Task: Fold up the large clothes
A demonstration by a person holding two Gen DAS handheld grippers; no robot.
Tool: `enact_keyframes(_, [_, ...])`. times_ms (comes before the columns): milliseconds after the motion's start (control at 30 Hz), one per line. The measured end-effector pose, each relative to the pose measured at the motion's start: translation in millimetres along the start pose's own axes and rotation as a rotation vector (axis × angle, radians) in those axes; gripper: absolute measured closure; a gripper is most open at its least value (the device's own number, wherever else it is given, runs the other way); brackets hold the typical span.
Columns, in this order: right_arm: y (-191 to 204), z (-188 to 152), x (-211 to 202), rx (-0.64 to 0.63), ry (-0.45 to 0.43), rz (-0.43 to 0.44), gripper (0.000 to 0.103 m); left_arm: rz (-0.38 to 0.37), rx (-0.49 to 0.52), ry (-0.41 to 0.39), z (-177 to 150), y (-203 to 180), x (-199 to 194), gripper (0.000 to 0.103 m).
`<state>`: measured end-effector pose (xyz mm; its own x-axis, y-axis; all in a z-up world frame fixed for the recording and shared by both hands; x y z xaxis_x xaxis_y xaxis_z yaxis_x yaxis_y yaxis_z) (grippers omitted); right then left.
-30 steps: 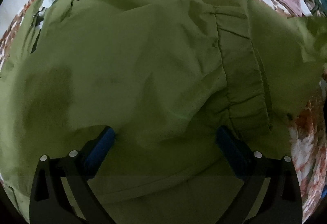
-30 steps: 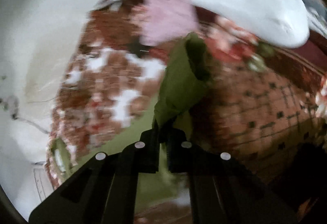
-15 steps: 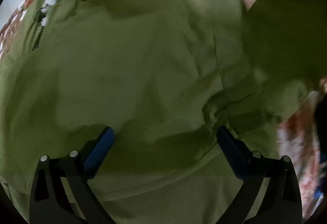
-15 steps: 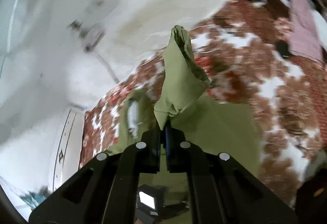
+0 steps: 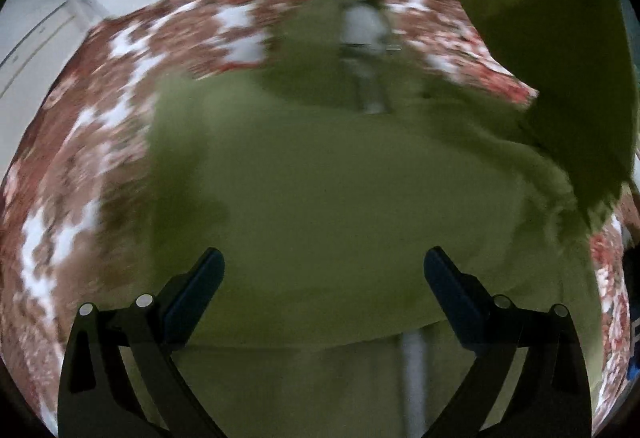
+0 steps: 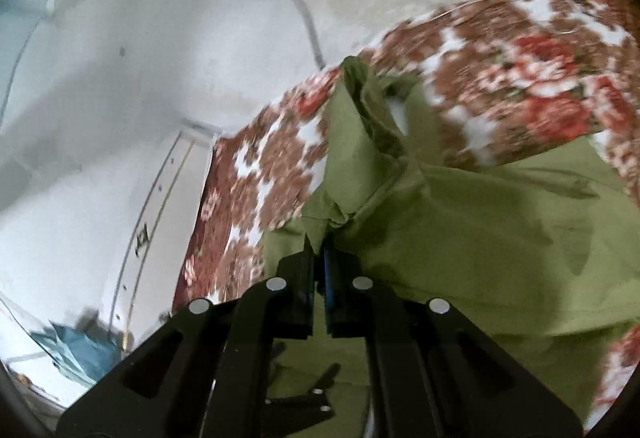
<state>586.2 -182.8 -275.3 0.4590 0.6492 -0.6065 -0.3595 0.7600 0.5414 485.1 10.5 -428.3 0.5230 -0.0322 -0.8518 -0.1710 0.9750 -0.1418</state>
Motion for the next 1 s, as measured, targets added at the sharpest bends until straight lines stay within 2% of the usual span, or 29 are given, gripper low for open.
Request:
enact_keyframes(133, [52,-35,76,-0.07,0.066,-0.019,0.099,0.046,-0.049,0.01,-5,67,-5,0.005])
enact_keyframes(300, [79,-85,151,-0.149,0.146,-0.09,0.099,0.07,-0.072,0.016,-15,127,-11,0.005])
enact_keyframes(433, [89,-132,202,-0.188,0.23,-0.14,0.099,0.089,-0.06,0.018,-22,156,-13,0.005])
enact_keyframes(567, [97,-167,226,-0.24,0.282,-0.164,0.098,0.096,-0.071,0.025,-32,174,-13,0.005])
enact_keyframes(667, [98,-188,239,-0.263,0.338,-0.161,0.079,0.102,-0.079,0.037,-37,182,-13,0.005])
enact_keyframes(733, [99,-199,240,-0.254,0.359,-0.108,0.044,0.107,-0.087,0.046,-41,187,-15,0.005])
enact_keyframes(833, [105,-201,228,-0.249,0.353,-0.06,0.03,0.12,-0.093,0.05,-41,192,-19,0.005])
enact_keyframes(900, [103,-192,207,-0.214,0.331,-0.017,0.024,0.127,-0.091,0.041,-36,191,-24,0.005])
enact_keyframes(967, [93,-174,183,-0.209,0.297,-0.036,0.018,0.122,-0.095,0.024,-24,186,-31,0.005])
enact_keyframes(1000, [80,-160,167,-0.217,0.275,-0.081,0.013,0.113,-0.099,0.017,-18,182,-33,0.005])
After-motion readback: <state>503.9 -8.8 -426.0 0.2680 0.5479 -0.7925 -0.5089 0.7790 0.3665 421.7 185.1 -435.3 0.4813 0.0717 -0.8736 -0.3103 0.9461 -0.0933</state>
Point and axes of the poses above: each gripper's, at about its wrist camera, not at the fingertips, and x roughly the way its jaws point, y to its left, z to its top, the point moved 6 cm from there along x, roughly the way its jaws point, and after that the axes turned 9 degrees about -x, right-handed, at the moved point
